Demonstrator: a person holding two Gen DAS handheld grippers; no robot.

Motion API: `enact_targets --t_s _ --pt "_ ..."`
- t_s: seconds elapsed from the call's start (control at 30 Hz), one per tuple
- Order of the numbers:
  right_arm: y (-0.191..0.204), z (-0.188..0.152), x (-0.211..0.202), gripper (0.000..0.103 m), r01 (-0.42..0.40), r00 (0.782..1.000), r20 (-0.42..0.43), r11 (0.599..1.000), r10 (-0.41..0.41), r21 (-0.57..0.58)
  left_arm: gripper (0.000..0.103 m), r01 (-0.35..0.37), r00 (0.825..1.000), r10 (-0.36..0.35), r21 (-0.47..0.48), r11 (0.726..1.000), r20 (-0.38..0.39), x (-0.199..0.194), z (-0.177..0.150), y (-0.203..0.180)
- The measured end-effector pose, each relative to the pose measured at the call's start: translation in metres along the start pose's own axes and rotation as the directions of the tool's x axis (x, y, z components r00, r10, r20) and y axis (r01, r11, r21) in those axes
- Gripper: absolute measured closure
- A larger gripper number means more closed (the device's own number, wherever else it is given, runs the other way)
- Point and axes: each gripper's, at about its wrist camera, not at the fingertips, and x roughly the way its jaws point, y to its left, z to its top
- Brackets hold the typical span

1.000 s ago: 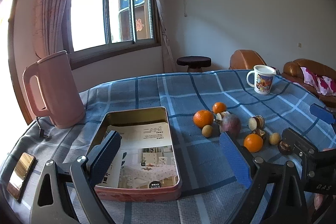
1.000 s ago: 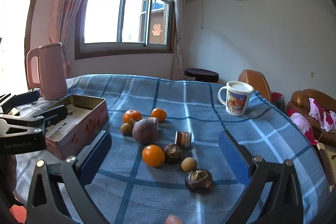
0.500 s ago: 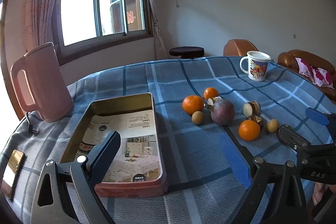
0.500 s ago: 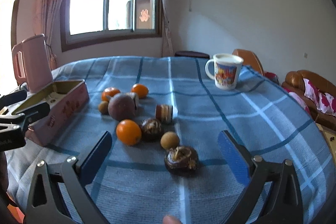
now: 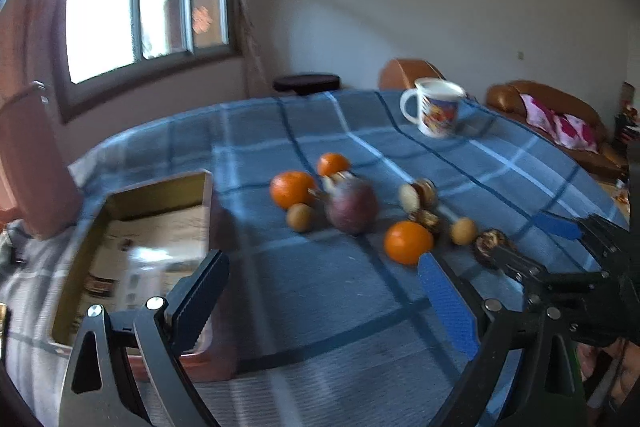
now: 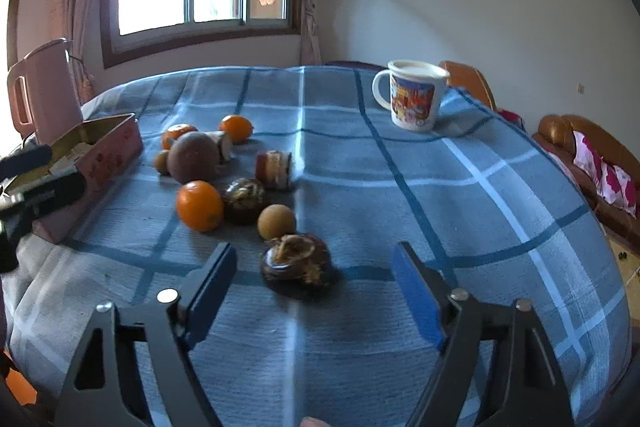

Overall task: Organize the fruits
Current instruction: 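Grasp a dark brown round fruit with the right tool while the left tool grasps an orange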

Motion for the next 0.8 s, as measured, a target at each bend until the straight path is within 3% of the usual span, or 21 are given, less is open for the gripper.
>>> enact_targets --t_s 0.17,0.4,0.47,0.53,0.57,0.67,0.8 --pt "0.002 0.007 0.013 0.027 -0.021 0.999 -0.046 1.0 0.02 -0.02 0.007 0.06 0.997 -0.059 0.016 0.998 -0.051 0.018 0.005 -0.01" --pt "0.001 0.002 0.035 0.058 -0.069 0.985 -0.158 0.998 0.067 -0.007 0.007 0.134 0.984 -0.13 0.025 0.991 -0.122 0.04 0.013 -0.023" --pt "-0.004 0.001 0.034 0.057 -0.08 0.985 -0.151 0.997 0.083 0.02 0.007 0.137 0.982 -0.13 0.038 0.99 -0.138 0.047 0.014 -0.028" --pt "-0.011 0.001 0.032 0.057 -0.083 0.986 -0.144 0.995 0.09 0.049 0.011 0.133 0.98 -0.123 0.055 0.99 -0.156 0.054 0.014 -0.034" --pt "-0.014 0.001 0.032 0.057 -0.075 0.986 -0.144 0.996 0.082 0.054 0.019 0.139 0.978 -0.126 0.065 0.988 -0.167 0.056 0.014 -0.038" --pt "-0.02 0.001 0.033 0.057 -0.072 0.986 -0.146 0.995 0.082 0.072 0.023 0.155 0.971 -0.138 0.078 0.985 -0.193 0.063 0.015 -0.045" --pt "-0.018 0.001 0.033 0.057 -0.069 0.987 -0.142 0.996 0.078 0.063 0.038 0.17 0.959 -0.149 0.068 0.983 -0.243 0.079 0.014 -0.049"
